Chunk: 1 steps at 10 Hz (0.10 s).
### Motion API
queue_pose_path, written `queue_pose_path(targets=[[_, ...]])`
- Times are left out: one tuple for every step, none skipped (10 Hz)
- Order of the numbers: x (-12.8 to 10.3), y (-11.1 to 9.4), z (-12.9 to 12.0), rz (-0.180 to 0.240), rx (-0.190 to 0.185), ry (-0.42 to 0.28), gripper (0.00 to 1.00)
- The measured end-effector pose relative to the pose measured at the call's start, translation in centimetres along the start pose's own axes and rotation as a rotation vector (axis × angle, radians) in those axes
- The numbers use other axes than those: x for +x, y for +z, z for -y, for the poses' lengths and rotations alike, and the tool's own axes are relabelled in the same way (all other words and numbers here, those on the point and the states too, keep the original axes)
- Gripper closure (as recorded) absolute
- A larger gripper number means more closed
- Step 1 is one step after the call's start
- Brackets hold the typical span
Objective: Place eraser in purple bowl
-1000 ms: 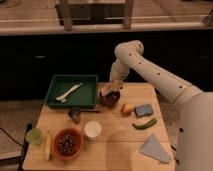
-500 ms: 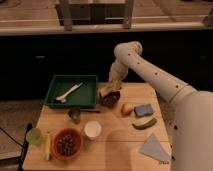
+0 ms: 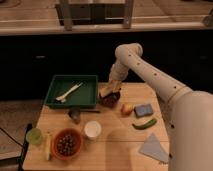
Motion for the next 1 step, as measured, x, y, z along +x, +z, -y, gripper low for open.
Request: queue_pose_path(targets=[[0.12, 0.17, -0.01, 0.004, 0.000, 0.003, 0.99]])
